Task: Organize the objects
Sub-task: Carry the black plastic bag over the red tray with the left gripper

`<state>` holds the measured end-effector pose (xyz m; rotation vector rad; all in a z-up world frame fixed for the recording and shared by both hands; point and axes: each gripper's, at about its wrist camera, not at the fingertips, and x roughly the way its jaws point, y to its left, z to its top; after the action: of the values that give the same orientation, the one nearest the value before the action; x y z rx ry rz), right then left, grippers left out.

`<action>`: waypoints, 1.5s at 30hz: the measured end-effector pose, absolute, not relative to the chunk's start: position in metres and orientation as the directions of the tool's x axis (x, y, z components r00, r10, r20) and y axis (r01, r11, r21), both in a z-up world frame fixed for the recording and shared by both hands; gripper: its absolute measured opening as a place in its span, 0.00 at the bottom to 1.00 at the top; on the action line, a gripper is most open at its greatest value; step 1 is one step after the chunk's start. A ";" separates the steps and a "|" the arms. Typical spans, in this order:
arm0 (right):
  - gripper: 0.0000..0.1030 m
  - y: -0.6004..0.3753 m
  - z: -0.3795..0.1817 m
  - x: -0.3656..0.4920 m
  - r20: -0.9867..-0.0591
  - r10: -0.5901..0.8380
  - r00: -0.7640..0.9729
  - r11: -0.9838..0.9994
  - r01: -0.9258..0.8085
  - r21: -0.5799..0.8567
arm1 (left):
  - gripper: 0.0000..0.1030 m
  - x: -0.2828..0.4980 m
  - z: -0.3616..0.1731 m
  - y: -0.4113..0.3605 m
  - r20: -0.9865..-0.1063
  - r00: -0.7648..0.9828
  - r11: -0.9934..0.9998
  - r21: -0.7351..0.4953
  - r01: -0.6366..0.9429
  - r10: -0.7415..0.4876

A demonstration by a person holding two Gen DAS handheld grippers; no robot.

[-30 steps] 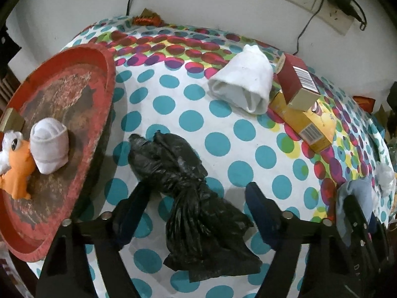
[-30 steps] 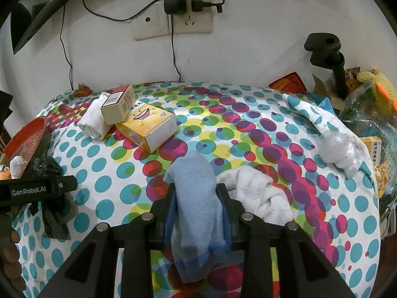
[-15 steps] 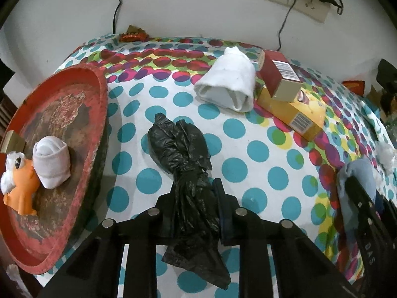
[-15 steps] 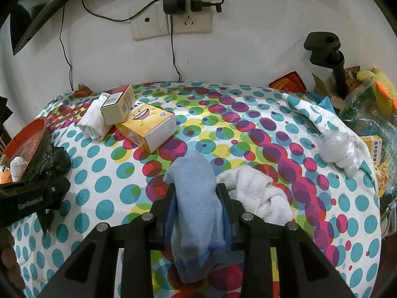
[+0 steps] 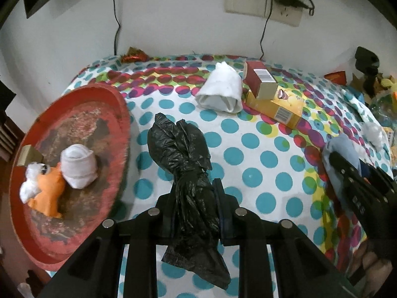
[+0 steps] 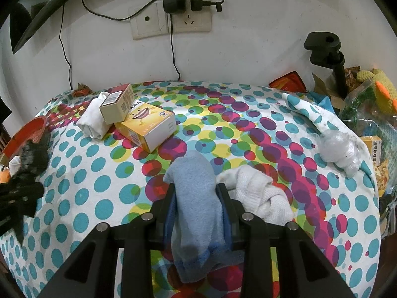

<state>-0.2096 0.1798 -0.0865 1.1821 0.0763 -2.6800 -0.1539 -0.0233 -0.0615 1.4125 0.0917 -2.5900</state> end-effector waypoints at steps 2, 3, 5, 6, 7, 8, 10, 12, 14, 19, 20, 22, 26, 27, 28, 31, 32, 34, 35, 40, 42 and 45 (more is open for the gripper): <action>0.32 0.180 -0.086 -0.210 -0.735 -0.172 -0.656 -0.976 0.213 0.039 | 0.21 -0.148 -0.057 -0.028 -0.834 -0.531 -0.980 0.055 0.192 -0.151; 0.32 0.180 -0.087 -0.210 -0.735 -0.172 -0.656 -0.976 0.213 0.039 | 0.21 -0.145 -0.055 -0.031 -0.833 -0.531 -0.979 0.058 0.195 -0.155; 0.32 0.180 -0.086 -0.210 -0.735 -0.173 -0.656 -0.976 0.213 0.040 | 0.21 -0.139 -0.051 -0.038 -0.832 -0.534 -0.977 0.048 0.206 -0.153; 0.32 0.180 -0.086 -0.210 -0.735 -0.174 -0.656 -0.976 0.213 0.041 | 0.21 -0.136 -0.047 -0.044 -0.831 -0.534 -0.975 0.042 0.218 -0.155; 0.32 0.180 -0.086 -0.210 -0.735 -0.173 -0.656 -0.976 0.212 0.040 | 0.21 -0.134 -0.045 -0.047 -0.830 -0.535 -0.974 0.039 0.224 -0.156; 0.32 0.179 -0.086 -0.210 -0.735 -0.172 -0.656 -0.976 0.213 0.038 | 0.21 -0.133 -0.042 -0.051 -0.830 -0.535 -0.973 0.035 0.230 -0.157; 0.32 0.180 -0.086 -0.210 -0.735 -0.171 -0.656 -0.976 0.213 0.037 | 0.21 -0.128 -0.035 -0.057 -0.823 -0.544 -0.970 0.036 0.242 -0.166; 0.32 0.181 -0.087 -0.210 -0.736 -0.166 -0.657 -0.977 0.213 0.031 | 0.21 -0.123 -0.029 -0.064 -0.814 -0.552 -0.966 0.041 0.256 -0.180; 0.32 0.182 -0.087 -0.210 -0.736 -0.161 -0.657 -0.977 0.213 0.023 | 0.21 -0.120 -0.024 -0.070 -0.807 -0.558 -0.960 0.043 0.275 -0.196; 0.32 0.181 -0.088 -0.210 -0.737 -0.151 -0.658 -0.977 0.213 0.011 | 0.21 -0.115 -0.021 -0.086 -0.809 -0.551 -0.953 0.035 0.300 -0.203; 0.32 0.181 -0.088 -0.210 -0.738 -0.147 -0.659 -0.977 0.213 0.005 | 0.21 -0.115 -0.021 -0.089 -0.810 -0.548 -0.950 0.035 0.310 -0.209; 0.32 0.179 -0.088 -0.209 -0.739 -0.140 -0.660 -0.977 0.213 -0.006 | 0.21 -0.113 -0.021 -0.096 -0.815 -0.540 -0.946 0.033 0.322 -0.212; 0.32 0.178 -0.088 -0.209 -0.739 -0.136 -0.660 -0.977 0.213 -0.009 | 0.21 -0.109 -0.017 -0.109 -0.815 -0.543 -0.942 0.012 0.337 -0.204; 0.32 0.179 -0.088 -0.209 -0.739 -0.137 -0.659 -0.977 0.213 -0.009 | 0.21 -0.108 -0.016 -0.113 -0.815 -0.541 -0.940 0.012 0.341 -0.207; 0.32 0.178 -0.088 -0.209 -0.739 -0.136 -0.659 -0.977 0.213 -0.009 | 0.21 -0.108 -0.016 -0.116 -0.815 -0.540 -0.938 0.012 0.347 -0.210; 0.32 0.177 -0.088 -0.209 -0.739 -0.129 -0.661 -0.977 0.212 -0.020 | 0.21 -0.105 -0.018 -0.126 -0.817 -0.535 -0.932 0.006 0.361 -0.213; 0.32 0.176 -0.088 -0.209 -0.740 -0.124 -0.661 -0.977 0.212 -0.026 | 0.21 -0.104 -0.018 -0.129 -0.818 -0.535 -0.930 0.003 0.367 -0.214; 0.32 0.175 -0.088 -0.209 -0.741 -0.119 -0.661 -0.977 0.212 -0.033 | 0.21 -0.102 -0.018 -0.136 -0.817 -0.535 -0.926 -0.004 0.377 -0.214; 0.32 0.175 -0.088 -0.209 -0.741 -0.117 -0.661 -0.977 0.212 -0.035 | 0.21 -0.101 -0.018 -0.140 -0.818 -0.534 -0.924 -0.009 0.382 -0.213; 0.32 0.174 -0.088 -0.209 -0.742 -0.110 -0.662 -0.977 0.211 -0.043 | 0.21 -0.097 -0.020 -0.154 -0.817 -0.532 -0.921 0.000 0.390 -0.225; 0.32 0.175 -0.088 -0.209 -0.742 -0.110 -0.661 -0.977 0.211 -0.043 | 0.21 -0.095 -0.021 -0.161 -0.818 -0.528 -0.919 0.004 0.393 -0.229; 0.32 0.174 -0.088 -0.209 -0.742 -0.107 -0.662 -0.976 0.211 -0.047 | 0.21 -0.092 -0.022 -0.173 -0.819 -0.524 -0.915 0.001 0.403 -0.232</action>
<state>-0.2090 0.1742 -0.0883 1.1963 0.1916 -2.7077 -0.0924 -0.1729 -0.0215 1.2754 0.2672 -2.4483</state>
